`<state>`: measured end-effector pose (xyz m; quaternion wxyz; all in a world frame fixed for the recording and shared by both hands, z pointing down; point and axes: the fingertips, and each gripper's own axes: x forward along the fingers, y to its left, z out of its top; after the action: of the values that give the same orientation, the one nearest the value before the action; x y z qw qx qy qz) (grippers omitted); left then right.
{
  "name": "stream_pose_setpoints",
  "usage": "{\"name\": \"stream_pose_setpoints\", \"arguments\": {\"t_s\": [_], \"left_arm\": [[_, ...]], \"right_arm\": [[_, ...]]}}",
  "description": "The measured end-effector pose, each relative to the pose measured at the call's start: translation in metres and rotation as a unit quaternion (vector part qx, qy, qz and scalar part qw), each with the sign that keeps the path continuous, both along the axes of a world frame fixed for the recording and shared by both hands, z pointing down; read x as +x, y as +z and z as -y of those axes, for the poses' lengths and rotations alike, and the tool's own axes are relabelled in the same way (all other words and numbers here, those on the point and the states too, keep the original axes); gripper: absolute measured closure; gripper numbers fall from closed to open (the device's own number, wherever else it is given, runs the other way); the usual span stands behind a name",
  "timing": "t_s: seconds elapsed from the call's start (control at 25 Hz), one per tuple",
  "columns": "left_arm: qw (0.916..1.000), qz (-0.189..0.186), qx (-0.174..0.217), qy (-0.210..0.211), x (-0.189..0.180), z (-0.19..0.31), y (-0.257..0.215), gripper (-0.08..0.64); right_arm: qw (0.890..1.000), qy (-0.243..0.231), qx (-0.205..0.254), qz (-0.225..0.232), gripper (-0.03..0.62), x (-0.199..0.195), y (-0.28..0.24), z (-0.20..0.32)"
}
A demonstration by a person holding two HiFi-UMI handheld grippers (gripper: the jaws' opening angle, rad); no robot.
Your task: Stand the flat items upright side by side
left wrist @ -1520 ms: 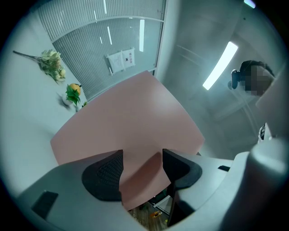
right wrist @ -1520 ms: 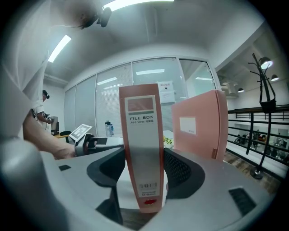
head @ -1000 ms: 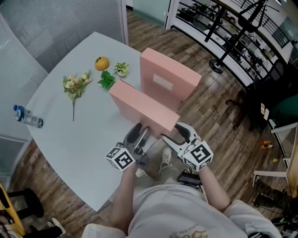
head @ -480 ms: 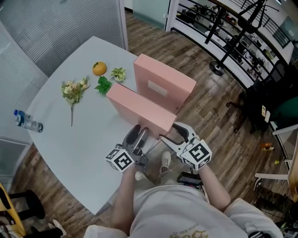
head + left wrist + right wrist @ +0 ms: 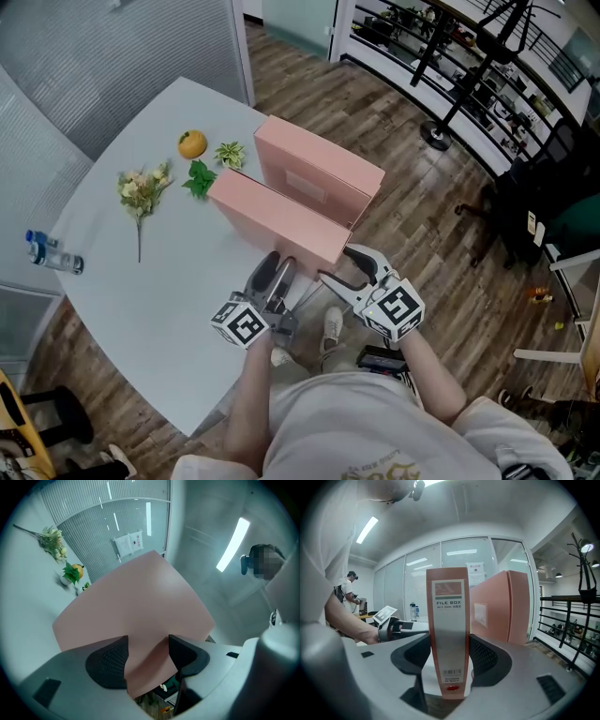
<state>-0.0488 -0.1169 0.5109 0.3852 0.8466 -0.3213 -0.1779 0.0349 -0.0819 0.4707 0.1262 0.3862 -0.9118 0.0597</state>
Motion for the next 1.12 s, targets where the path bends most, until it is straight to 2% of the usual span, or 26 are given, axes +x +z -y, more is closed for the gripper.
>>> {"name": "stream_pose_setpoints", "arguments": {"t_s": [1.12], "left_arm": [[1.0000, 0.005, 0.001, 0.005, 0.034, 0.030, -0.001, 0.304]], "right_arm": [[1.000, 0.000, -0.004, -0.008, 0.322, 0.034, -0.001, 0.032]]}}
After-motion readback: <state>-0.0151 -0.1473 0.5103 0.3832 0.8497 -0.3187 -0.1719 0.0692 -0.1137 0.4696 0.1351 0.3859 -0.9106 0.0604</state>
